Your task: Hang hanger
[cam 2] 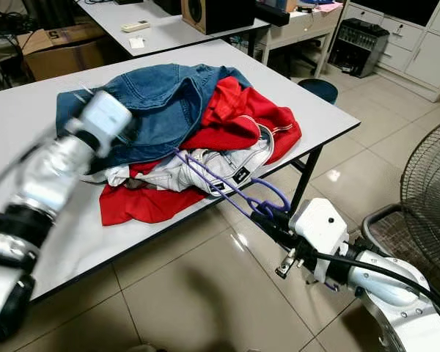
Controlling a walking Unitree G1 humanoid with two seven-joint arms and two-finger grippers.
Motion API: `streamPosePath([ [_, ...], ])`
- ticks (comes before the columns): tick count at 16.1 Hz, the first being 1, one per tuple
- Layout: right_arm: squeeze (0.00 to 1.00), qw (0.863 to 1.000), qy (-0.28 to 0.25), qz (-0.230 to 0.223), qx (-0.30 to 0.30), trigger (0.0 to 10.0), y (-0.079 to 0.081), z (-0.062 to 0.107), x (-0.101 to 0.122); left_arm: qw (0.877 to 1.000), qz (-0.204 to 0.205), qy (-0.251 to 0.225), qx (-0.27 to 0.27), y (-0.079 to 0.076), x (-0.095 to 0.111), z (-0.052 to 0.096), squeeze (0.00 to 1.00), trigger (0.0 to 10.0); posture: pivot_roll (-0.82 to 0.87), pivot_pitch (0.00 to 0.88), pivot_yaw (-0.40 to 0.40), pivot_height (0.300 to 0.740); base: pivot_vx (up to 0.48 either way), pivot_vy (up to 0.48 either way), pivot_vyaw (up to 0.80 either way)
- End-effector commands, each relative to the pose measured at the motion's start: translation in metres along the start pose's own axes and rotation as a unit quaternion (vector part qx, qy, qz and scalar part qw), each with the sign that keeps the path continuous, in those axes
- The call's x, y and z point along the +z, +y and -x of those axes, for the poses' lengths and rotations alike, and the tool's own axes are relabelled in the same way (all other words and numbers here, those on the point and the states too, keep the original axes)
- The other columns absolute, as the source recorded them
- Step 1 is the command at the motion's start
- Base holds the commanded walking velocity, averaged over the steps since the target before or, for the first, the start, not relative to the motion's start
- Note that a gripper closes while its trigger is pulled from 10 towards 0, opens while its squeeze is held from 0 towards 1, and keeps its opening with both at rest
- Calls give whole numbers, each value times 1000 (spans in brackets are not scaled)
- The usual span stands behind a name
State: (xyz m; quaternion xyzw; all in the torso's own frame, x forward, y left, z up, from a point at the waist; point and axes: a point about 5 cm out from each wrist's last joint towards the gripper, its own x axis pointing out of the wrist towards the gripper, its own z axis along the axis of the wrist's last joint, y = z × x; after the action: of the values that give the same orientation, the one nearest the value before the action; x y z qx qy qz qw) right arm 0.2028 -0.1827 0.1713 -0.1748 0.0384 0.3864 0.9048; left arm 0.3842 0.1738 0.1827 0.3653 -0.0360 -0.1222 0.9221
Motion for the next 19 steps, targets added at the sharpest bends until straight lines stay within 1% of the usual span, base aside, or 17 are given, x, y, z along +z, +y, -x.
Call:
streamPosePath([
  [1,0,1000,3,4,1,10000,-1,0,-1,1000,-19,10,-2,-2,0,1,0,10000,-105,34,37,740,0,0,0],
  [2,0,1000,3,4,0,10000,-1,0,-2,999,-29,14,-1,-3,-1,2,0,10000,-105,34,37,740,0,0,0],
  [3,0,1000,4,3,-2,10000,-5,0,-4,999,-37,26,12,-4,-6,4,0,10000,-104,33,38,740,0,0,0],
  [4,0,1000,4,3,-4,10000,-7,0,-5,999,-27,26,25,-1,-6,6,0,7608,-104,33,38,740,0,0,0],
  [5,0,1000,4,2,-4,10000,-10,1,-6,999,-10,21,46,5,-5,7,0,4118,-104,33,38,740,0,0,0],
  [6,0,1000,3,2,-4,10000,-12,2,-7,998,-6,15,62,12,-1,7,0,1804,-99,31,34,740,0,0,0],
  [7,0,1000,3,2,-4,10000,-13,2,-7,998,-4,13,67,15,0,7,0,1255,-99,31,34,740,0,0,0],
  [8,0,1000,2,2,-3,10000,-14,3,-6,997,-3,14,73,19,0,7,0,1216,-95,28,31,740,0,0,0],
  [10,0,1000,-1,4,-2,10000,-14,5,-3,997,-8,20,78,24,-1,7,0,0,-95,28,31,740,0,0,0],
  [13,0,1000,-4,4,0,10000,-14,7,-3,997,8,23,75,25,-2,7,0,0,-94,25,35,740,0,0,0],
  [16,0,1000,-4,0,2,10000,-4,-3,-8,997,21,24,68,22,-3,7,0,0,-94,25,35,740,0,0,0],
  [17,0,1000,-5,-1,3,10000,-1,-6,-8,997,38,19,67,19,-1,5,0,0,-95,24,35,740,0,0,0],
  [19,0,1000,-6,0,4,10000,0,-7,-7,996,57,21,62,15,0,1,0,0,-95,23,33,740,0,0,0],
])
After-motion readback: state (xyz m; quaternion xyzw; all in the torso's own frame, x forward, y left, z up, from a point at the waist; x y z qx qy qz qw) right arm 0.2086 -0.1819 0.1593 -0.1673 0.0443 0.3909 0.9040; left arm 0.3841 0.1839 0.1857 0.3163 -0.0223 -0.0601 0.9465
